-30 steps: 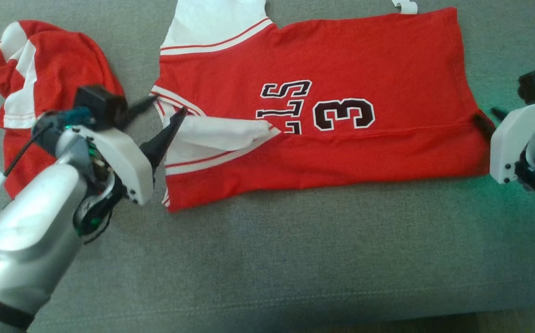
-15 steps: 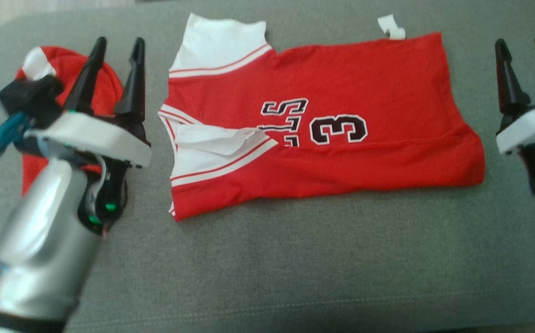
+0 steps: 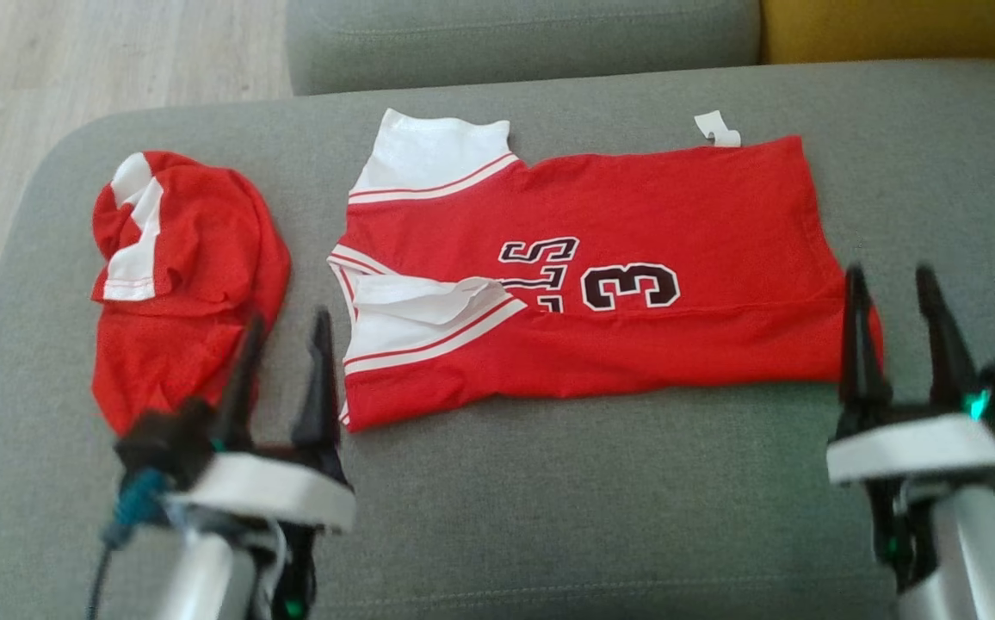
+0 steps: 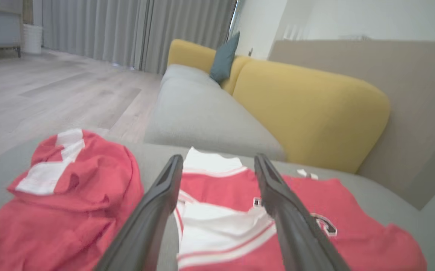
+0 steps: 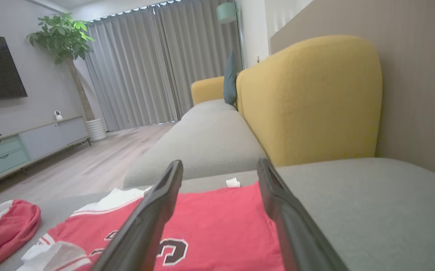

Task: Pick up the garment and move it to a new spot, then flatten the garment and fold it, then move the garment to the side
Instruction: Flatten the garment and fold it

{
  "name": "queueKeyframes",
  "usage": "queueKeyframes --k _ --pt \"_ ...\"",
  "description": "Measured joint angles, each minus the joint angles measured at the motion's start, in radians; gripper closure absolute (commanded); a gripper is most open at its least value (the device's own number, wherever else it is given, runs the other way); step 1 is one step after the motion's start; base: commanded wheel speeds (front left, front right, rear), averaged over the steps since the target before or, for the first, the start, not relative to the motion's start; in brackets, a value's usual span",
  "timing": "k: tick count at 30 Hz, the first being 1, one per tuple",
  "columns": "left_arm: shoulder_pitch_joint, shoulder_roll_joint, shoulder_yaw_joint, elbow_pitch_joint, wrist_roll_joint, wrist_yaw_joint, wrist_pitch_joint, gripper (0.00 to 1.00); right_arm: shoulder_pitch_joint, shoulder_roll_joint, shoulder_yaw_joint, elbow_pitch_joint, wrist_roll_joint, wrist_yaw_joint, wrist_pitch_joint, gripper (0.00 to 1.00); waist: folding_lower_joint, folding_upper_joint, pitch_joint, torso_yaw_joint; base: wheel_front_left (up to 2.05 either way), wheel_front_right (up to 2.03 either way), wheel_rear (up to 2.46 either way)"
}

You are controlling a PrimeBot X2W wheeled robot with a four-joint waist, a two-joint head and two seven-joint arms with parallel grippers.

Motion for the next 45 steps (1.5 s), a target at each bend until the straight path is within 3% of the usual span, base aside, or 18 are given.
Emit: queueKeyframes --k 5,12,20,24,30,31,32,45 --pt "0.045 -0.022 -0.024 0.101 0.021 -0.021 0.000 0.00 0.069 0.031 -0.024 -0.049 -0.044 0.000 0.012 0.00 0.0000 0.0000 0.011 0.004 0.00 0.00 0.00" --pt "-0.012 -0.025 -0.044 0.272 0.045 -0.033 0.025 0.00 0.063 0.039 -0.052 -0.112 -0.075 0.000 0.055 0.00 0.0000 0.0000 0.034 -0.013 0.00 0.00 0.00" --pt "-0.116 -0.021 -0.060 0.455 0.064 -0.020 0.110 0.00 0.023 0.039 -0.076 -0.157 -0.090 0.000 0.101 0.00 0.0001 0.0000 0.072 -0.052 0.00 0.00 0.00" --pt "-0.150 -0.017 -0.064 0.536 0.083 0.013 0.160 0.00 0.020 0.038 -0.084 -0.180 -0.090 0.000 0.108 0.00 0.0001 0.0000 0.091 -0.070 0.00 0.00 0.00" --pt "-0.220 -0.016 -0.080 0.594 0.085 0.001 0.189 0.00 0.003 0.036 -0.098 -0.193 -0.104 0.000 0.128 0.00 0.0001 0.0000 0.114 -0.089 0.00 0.00 0.00" --pt "-0.225 -0.015 -0.083 0.598 0.084 -0.006 0.192 0.43 0.003 0.035 -0.104 -0.192 -0.108 0.000 0.137 0.00 0.0001 0.0000 0.115 -0.089 0.00 0.00 0.00" --pt "-0.228 -0.016 -0.085 0.600 0.084 -0.008 0.193 1.00 0.003 0.035 -0.109 -0.190 -0.111 0.000 0.146 0.00 0.0000 0.0000 0.116 -0.088 0.00 0.00 0.00" --pt "-0.235 -0.025 -0.101 0.498 0.081 -0.023 0.044 1.00 -0.031 0.054 -0.188 0.004 -0.133 0.000 0.321 0.00 0.0001 0.0000 0.123 -0.037 0.00 0.00 0.00"
